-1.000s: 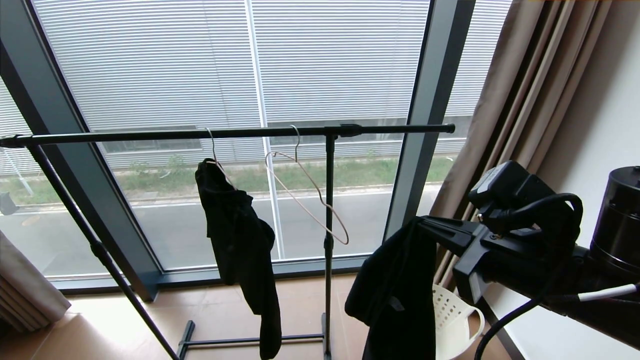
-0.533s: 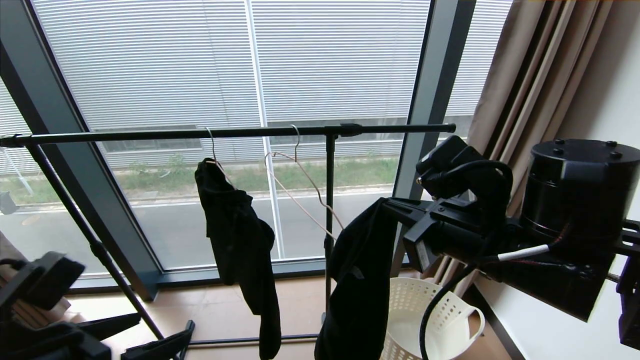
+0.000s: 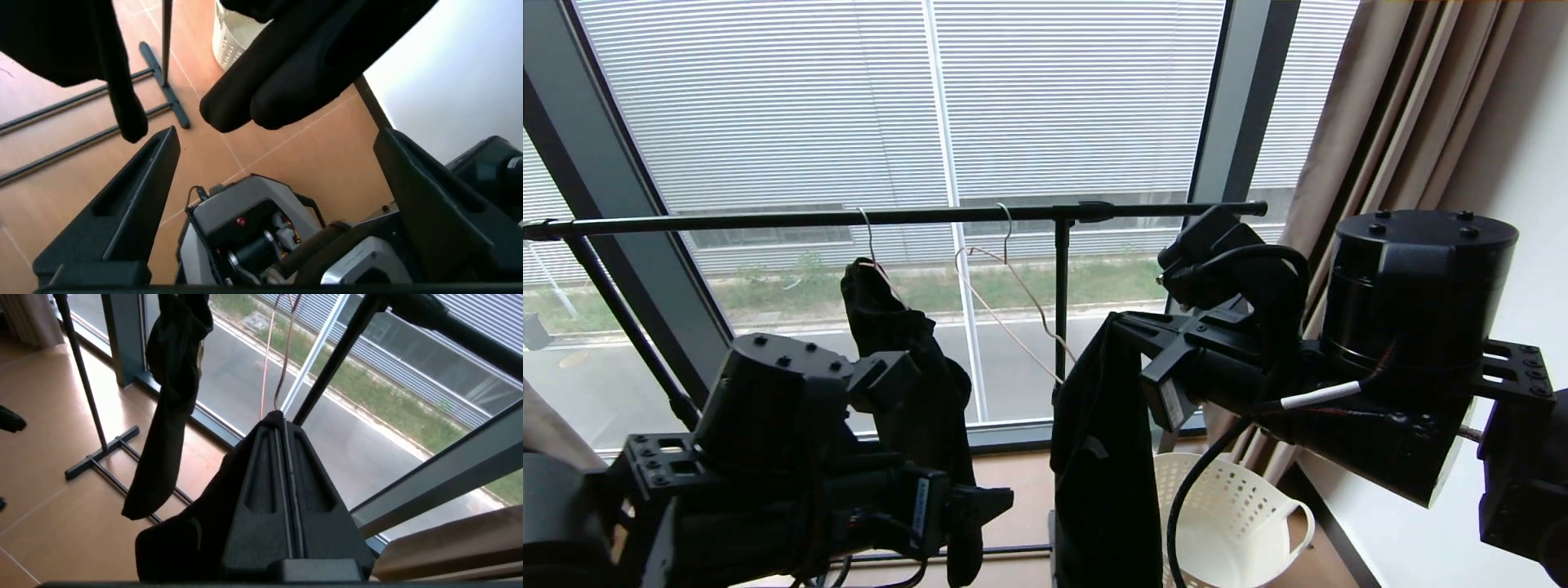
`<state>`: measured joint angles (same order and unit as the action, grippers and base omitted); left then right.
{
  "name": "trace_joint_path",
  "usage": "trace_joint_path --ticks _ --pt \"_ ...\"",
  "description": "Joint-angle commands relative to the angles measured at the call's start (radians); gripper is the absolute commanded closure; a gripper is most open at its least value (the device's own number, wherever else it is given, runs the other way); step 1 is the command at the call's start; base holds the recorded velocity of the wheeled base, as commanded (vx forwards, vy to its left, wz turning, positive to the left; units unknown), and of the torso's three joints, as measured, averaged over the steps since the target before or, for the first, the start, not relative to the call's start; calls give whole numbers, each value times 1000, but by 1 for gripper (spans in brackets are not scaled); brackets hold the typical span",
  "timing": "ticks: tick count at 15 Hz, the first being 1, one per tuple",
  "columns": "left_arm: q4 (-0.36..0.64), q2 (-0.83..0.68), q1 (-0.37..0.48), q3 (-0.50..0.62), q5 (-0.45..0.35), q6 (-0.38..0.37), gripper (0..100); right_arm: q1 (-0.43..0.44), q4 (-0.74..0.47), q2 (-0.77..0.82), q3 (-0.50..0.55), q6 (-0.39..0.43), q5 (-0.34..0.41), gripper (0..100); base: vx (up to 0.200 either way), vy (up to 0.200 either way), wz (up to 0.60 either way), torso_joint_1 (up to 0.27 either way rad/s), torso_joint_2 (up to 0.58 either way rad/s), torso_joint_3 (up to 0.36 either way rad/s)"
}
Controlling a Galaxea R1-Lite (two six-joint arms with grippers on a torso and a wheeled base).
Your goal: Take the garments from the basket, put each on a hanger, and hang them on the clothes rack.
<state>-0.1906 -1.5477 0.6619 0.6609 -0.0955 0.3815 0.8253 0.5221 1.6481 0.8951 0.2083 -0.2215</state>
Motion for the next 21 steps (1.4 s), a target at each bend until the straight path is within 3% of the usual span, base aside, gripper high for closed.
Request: trace_joint_path --ticks 1,4,6,9,14,21 --pt "0 -138 39 82 7 45 0 11 1 4 8 0 -2 100 0 0 0 0 0 0" --pt "-1 -200 67 128 8 50 0 23 -1 4 13 2 -36 100 0 0 0 0 0 0" --pt "-4 -250 65 166 33 53 0 28 -2 2 11 0 -36 100 0 0 0 0 0 0" --pt "-87 -328 64 181 76 89 0 28 -2 1 13 0 -36 100 0 0 0 0 0 0" --pt "-96 -382 67 210 117 117 0 38 -2 -5 13 -1 -41 100 0 0 0 0 0 0" --pt "-96 -413 84 195 135 128 0 38 6 -7 41 -73 -154 100 0 0 0 0 0 0"
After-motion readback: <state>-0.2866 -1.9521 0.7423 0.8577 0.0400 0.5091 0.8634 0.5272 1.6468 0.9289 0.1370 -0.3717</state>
